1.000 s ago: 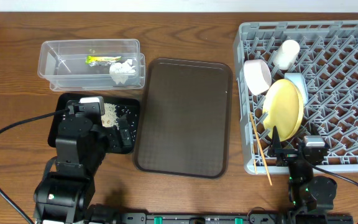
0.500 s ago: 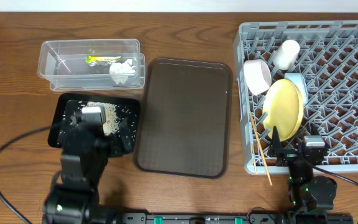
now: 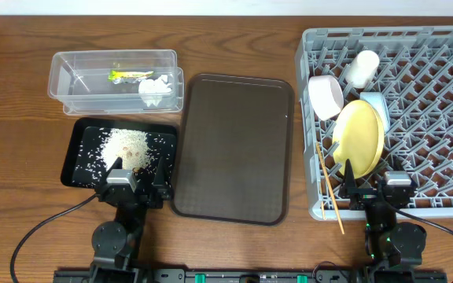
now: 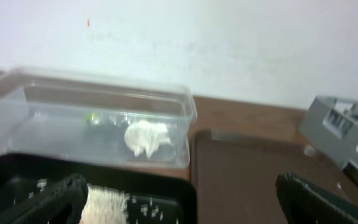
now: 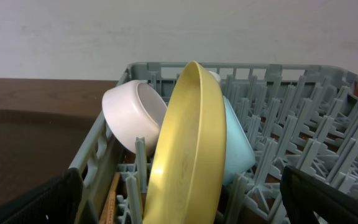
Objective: Sort waste into correct bins and load items into the dishwasher rack
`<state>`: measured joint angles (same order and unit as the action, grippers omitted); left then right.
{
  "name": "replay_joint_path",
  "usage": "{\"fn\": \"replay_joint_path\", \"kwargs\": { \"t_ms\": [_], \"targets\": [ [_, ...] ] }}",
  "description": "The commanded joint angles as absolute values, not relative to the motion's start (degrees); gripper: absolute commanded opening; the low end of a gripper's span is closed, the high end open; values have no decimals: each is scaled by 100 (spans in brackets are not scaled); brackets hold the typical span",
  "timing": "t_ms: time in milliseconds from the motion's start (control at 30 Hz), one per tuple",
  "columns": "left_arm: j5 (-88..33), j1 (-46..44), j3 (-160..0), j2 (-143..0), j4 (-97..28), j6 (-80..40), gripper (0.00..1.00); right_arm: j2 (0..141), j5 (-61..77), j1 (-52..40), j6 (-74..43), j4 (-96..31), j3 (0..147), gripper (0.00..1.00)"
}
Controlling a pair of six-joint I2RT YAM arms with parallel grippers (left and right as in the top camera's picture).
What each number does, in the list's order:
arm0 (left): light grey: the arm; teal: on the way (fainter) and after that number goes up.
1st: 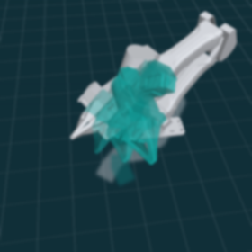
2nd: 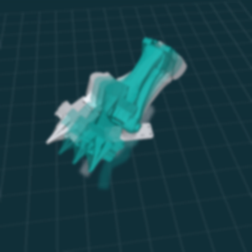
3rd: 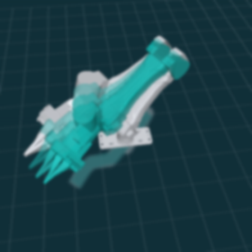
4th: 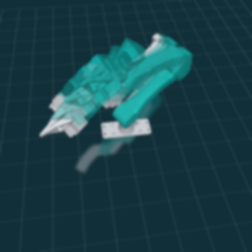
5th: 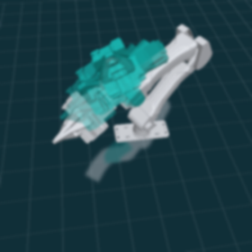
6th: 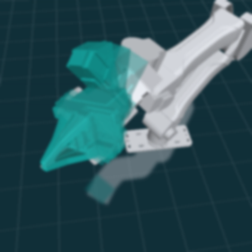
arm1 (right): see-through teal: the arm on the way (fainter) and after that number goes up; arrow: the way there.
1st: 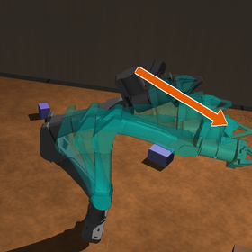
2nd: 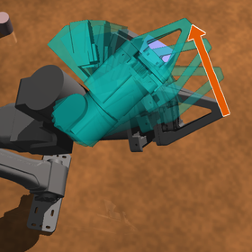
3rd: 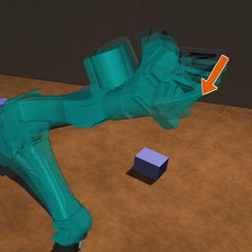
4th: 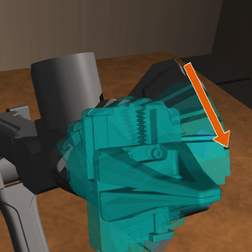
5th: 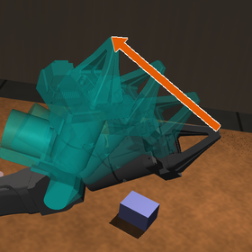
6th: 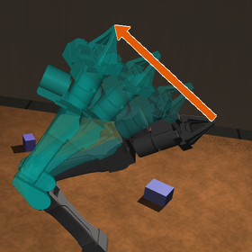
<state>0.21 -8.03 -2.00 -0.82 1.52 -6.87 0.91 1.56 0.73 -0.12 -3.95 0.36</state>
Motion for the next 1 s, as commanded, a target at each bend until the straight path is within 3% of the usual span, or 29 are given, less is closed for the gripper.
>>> {"fn": "replay_joint_path", "kwargs": {
  "t_ms": [0, 167, 967],
  "targets": [
    [86, -794, -21, -10, 292, -325, 99, 64, 196, 132, 71, -412, 32, 99],
    [38, -797, -21, -10, -460, -403, 99, 64, 196, 132, 71, -412, 32, 99],
    [45, -797, -23, -23, -412, -475, 99, 64, 196, 132, 71, -412, 32, 99]
  ]
}}
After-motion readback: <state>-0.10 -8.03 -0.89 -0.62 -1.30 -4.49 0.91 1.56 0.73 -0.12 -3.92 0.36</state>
